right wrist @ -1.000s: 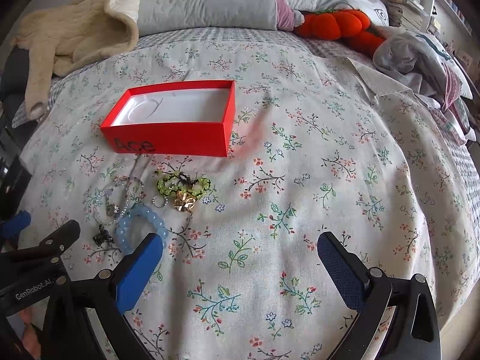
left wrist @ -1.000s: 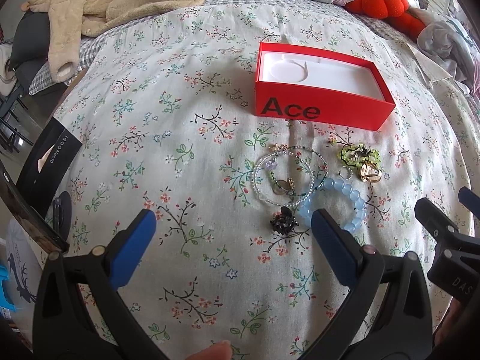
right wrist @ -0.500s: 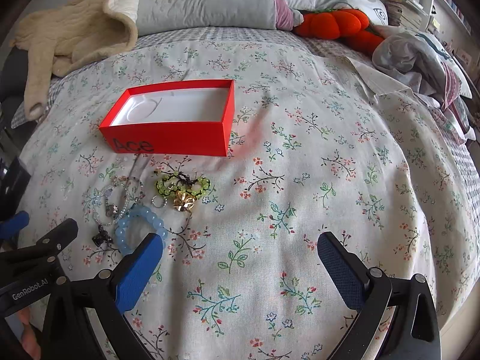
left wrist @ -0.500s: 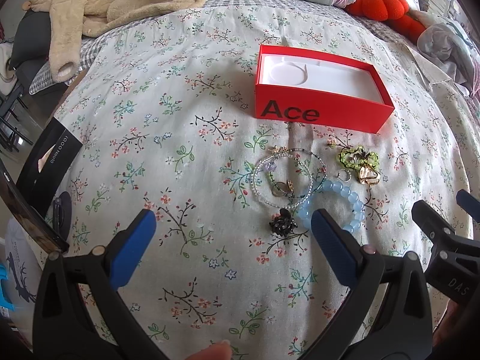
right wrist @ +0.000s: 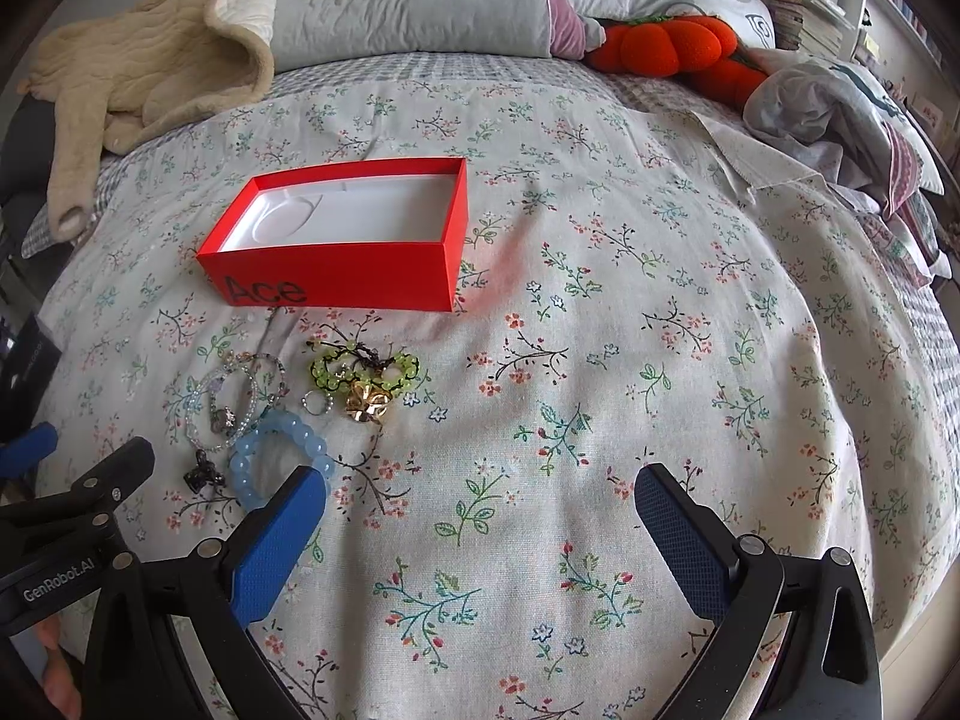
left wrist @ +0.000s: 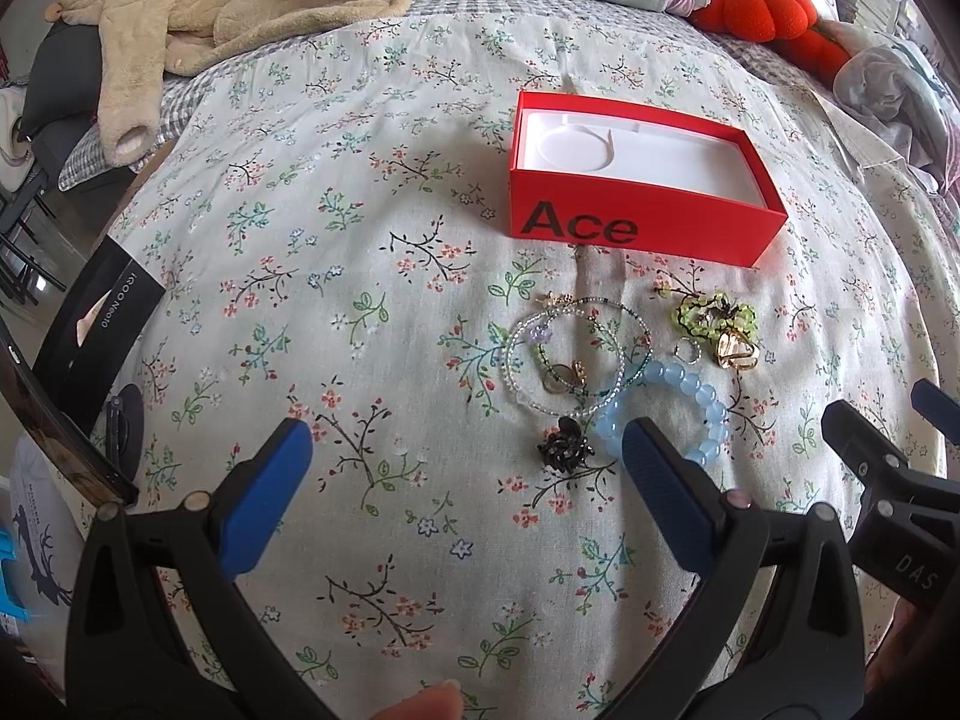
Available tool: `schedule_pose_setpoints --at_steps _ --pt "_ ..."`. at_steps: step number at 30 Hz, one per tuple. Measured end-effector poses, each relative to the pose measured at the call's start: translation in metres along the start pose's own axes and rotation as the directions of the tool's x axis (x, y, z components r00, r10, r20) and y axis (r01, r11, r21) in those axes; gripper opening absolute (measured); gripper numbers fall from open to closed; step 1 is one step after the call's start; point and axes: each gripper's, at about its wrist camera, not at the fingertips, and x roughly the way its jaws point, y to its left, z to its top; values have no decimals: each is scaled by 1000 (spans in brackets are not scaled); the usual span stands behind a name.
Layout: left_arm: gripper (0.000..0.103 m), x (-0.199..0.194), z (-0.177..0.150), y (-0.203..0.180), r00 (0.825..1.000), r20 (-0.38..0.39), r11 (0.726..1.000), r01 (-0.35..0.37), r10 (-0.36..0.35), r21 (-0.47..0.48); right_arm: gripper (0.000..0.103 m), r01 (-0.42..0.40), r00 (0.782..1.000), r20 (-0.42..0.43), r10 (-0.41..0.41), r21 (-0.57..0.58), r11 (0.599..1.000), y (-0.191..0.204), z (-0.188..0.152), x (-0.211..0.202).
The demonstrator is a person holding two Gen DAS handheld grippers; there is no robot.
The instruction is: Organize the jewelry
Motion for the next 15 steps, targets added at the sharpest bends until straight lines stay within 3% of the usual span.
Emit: schedule_pose_setpoints --at_steps 15 --pt "103 0 0 -1 1000 -1 1000 1 -1 1 103 1 1000 -2 -1 1 1000 1 -2 2"
